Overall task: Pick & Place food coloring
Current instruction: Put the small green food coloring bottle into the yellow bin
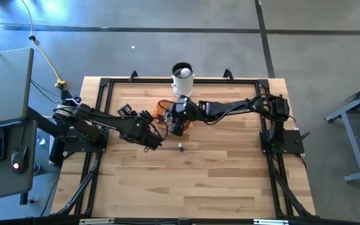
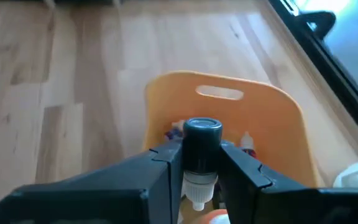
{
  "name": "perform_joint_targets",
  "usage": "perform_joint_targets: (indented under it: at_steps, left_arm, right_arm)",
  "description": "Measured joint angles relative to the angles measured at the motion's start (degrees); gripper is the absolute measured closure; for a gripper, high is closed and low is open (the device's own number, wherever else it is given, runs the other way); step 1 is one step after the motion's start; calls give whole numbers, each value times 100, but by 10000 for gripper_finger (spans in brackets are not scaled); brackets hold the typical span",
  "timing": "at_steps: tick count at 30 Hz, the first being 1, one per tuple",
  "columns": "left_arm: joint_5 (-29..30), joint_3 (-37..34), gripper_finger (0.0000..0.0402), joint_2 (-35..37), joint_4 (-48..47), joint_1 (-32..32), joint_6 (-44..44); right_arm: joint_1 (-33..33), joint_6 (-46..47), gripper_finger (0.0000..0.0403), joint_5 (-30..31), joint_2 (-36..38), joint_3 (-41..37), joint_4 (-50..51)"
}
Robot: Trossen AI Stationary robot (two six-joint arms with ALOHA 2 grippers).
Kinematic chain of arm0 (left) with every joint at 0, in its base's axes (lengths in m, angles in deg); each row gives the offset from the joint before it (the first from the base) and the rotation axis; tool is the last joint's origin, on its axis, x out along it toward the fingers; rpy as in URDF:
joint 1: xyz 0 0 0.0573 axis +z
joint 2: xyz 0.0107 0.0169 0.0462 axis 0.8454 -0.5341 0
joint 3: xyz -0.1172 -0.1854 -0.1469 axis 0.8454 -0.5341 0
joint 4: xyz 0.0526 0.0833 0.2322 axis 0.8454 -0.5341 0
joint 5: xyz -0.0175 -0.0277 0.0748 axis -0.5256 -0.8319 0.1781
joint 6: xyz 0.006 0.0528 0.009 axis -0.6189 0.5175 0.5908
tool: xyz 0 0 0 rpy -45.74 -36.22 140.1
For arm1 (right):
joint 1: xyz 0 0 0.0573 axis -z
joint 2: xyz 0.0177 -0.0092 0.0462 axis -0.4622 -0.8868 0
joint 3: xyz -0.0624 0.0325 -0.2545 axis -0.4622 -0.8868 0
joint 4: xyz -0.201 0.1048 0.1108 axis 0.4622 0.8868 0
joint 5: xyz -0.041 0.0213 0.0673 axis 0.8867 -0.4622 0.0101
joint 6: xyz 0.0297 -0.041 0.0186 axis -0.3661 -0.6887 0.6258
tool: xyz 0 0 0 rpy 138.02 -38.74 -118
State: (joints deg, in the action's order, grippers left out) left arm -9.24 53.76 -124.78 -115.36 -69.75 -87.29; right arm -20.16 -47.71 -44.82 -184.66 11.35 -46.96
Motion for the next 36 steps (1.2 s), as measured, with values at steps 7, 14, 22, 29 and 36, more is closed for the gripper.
perform_joint_targets:
  at_steps: [7,14,22,29,36]
  left_arm:
    - [47,0,266,0,47,0,0]
    - [22,0,266,0,66,0,-2]
    - [-1,0,266,0,121,0,-4]
    - [-20,-2,266,-2,102,0,-1]
    - [-3,-2,266,-2,99,-2,-2]
  right_arm:
    - [-423,-1171,323,575,0,0,-161]
    - [-305,-912,323,391,-132,52,-137]
    - [-290,-1330,323,520,-824,809,222]
    - [-244,-1165,322,1080,-1412,1773,1551]
    - [-248,-1222,322,1023,-1585,2017,1611]
